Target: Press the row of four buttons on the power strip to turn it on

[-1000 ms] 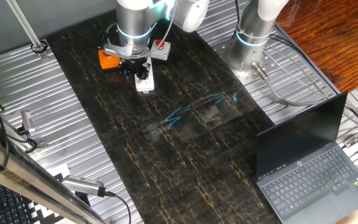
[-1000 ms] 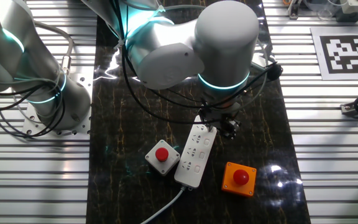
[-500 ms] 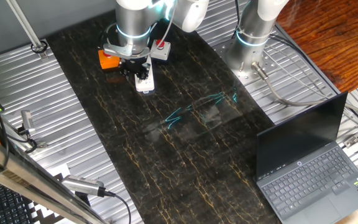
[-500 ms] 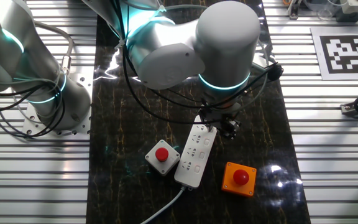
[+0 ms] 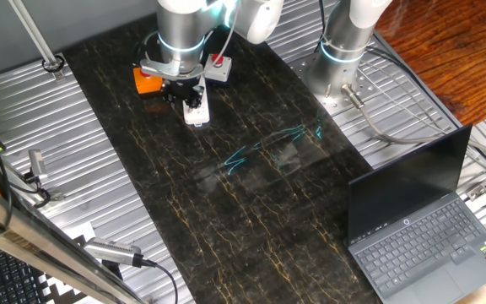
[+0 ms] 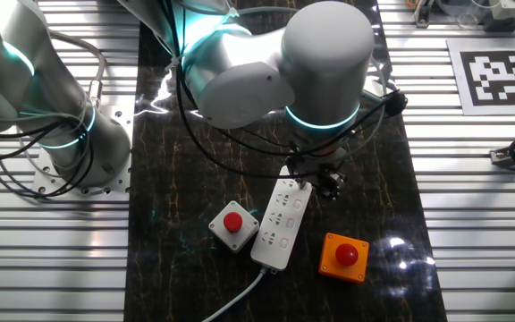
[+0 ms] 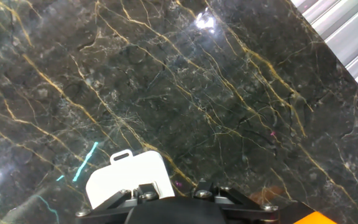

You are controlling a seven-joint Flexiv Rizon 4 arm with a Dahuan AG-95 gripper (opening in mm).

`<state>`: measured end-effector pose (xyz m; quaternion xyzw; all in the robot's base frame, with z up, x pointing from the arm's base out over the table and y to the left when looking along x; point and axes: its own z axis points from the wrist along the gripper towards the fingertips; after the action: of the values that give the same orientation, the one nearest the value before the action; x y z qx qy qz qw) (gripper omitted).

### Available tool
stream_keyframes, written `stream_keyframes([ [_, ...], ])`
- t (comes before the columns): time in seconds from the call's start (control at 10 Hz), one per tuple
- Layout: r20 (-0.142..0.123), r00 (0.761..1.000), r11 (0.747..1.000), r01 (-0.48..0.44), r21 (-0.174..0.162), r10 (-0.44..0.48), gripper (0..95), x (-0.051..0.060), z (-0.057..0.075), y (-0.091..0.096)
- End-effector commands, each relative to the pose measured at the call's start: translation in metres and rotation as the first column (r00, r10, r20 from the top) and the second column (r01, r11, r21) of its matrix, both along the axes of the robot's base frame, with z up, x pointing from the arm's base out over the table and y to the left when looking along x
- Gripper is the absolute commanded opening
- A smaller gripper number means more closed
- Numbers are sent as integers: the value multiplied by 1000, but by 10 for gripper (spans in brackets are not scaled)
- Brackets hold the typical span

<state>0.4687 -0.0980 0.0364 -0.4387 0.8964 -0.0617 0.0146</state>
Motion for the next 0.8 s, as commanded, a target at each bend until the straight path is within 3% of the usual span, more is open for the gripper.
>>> stream_keyframes([
  [0.1, 9, 1000, 1000, -2, 2, 2, 380, -17, 63, 6],
  [0.3, 10, 1000, 1000, -1, -9, 1, 380, -20, 76, 8],
  [0.8, 9, 1000, 1000, 3, -11, -3, 380, -19, 77, 7],
])
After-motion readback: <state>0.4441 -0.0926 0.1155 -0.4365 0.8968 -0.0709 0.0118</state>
